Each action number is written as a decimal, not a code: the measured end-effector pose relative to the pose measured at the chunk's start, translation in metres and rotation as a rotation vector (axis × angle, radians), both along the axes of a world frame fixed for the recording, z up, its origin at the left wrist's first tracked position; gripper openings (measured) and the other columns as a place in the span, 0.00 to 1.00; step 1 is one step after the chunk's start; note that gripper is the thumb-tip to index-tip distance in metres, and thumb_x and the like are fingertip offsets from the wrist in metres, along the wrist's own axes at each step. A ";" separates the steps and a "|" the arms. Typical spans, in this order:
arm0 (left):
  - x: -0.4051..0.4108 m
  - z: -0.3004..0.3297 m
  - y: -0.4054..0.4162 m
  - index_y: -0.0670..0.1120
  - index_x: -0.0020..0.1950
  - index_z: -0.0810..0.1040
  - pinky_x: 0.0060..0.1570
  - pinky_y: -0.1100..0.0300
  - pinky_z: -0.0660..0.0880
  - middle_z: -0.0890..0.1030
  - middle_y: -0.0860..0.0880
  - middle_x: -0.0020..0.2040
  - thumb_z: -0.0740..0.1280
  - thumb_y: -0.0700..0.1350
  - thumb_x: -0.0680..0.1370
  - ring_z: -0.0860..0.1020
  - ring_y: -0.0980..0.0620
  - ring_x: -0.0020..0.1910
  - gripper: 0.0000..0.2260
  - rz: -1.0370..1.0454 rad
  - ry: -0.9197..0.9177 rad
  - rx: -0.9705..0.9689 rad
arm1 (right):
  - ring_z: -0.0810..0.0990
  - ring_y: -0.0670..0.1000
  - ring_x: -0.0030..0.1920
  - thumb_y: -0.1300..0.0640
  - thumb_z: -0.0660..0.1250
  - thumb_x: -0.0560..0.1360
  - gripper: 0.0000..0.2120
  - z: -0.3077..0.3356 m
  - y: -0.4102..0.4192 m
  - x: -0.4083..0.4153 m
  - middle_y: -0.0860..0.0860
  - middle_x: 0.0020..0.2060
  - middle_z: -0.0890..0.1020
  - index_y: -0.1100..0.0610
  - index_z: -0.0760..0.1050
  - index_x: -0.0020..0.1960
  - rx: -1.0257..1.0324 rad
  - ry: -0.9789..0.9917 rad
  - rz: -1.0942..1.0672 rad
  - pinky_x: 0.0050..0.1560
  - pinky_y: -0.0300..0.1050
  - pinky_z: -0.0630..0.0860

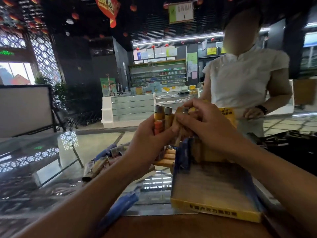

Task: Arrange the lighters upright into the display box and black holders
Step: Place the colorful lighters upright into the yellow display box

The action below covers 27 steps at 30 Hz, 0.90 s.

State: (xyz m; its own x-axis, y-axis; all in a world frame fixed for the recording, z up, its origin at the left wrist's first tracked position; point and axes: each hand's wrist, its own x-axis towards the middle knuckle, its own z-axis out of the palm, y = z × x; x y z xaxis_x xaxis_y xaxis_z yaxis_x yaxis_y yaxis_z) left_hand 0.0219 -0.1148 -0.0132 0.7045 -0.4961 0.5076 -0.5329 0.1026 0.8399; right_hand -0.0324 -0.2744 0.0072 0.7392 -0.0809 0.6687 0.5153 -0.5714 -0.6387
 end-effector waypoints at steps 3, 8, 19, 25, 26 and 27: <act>0.005 -0.008 0.003 0.50 0.49 0.79 0.42 0.55 0.81 0.84 0.48 0.40 0.70 0.42 0.76 0.82 0.49 0.40 0.04 0.030 -0.029 0.063 | 0.82 0.45 0.34 0.51 0.68 0.76 0.04 -0.007 -0.010 0.004 0.47 0.35 0.83 0.50 0.76 0.48 -0.016 0.004 -0.055 0.33 0.37 0.76; 0.008 -0.018 0.013 0.52 0.48 0.80 0.47 0.45 0.83 0.84 0.45 0.44 0.71 0.53 0.67 0.84 0.44 0.45 0.12 0.010 -0.064 0.146 | 0.83 0.54 0.35 0.53 0.69 0.77 0.07 -0.017 -0.010 0.003 0.53 0.33 0.83 0.47 0.74 0.54 -0.064 0.037 0.026 0.35 0.50 0.78; 0.002 -0.016 0.017 0.58 0.47 0.80 0.43 0.56 0.83 0.85 0.51 0.44 0.72 0.57 0.62 0.84 0.51 0.43 0.15 0.030 -0.050 0.116 | 0.79 0.42 0.29 0.50 0.73 0.65 0.20 -0.009 -0.007 -0.007 0.49 0.29 0.83 0.58 0.76 0.53 0.224 0.118 0.143 0.29 0.31 0.71; -0.004 -0.011 0.018 0.56 0.44 0.84 0.46 0.38 0.79 0.86 0.46 0.43 0.70 0.52 0.65 0.83 0.36 0.45 0.09 -0.055 0.105 0.045 | 0.73 0.41 0.22 0.53 0.70 0.69 0.13 -0.008 -0.006 -0.010 0.50 0.25 0.80 0.61 0.75 0.48 0.260 0.099 0.183 0.24 0.28 0.66; -0.002 -0.012 0.018 0.54 0.44 0.83 0.42 0.44 0.81 0.86 0.47 0.41 0.70 0.52 0.65 0.84 0.39 0.42 0.09 -0.038 0.080 0.064 | 0.73 0.41 0.22 0.52 0.70 0.69 0.15 -0.008 -0.007 -0.009 0.50 0.26 0.80 0.62 0.75 0.47 0.254 0.088 0.156 0.24 0.29 0.66; -0.001 -0.012 0.019 0.51 0.45 0.83 0.38 0.53 0.82 0.85 0.49 0.40 0.70 0.51 0.66 0.84 0.45 0.39 0.10 -0.020 0.052 0.085 | 0.73 0.41 0.22 0.50 0.70 0.68 0.16 -0.009 -0.008 -0.008 0.50 0.26 0.80 0.62 0.75 0.47 0.253 0.075 0.137 0.24 0.29 0.66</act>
State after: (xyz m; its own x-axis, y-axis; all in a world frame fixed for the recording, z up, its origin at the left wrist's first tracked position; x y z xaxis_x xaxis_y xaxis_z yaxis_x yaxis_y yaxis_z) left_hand 0.0209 -0.0961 -0.0256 0.7180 -0.5504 0.4262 -0.4872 0.0400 0.8724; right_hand -0.0407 -0.2820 -0.0019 0.8012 -0.1346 0.5830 0.5225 -0.3175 -0.7913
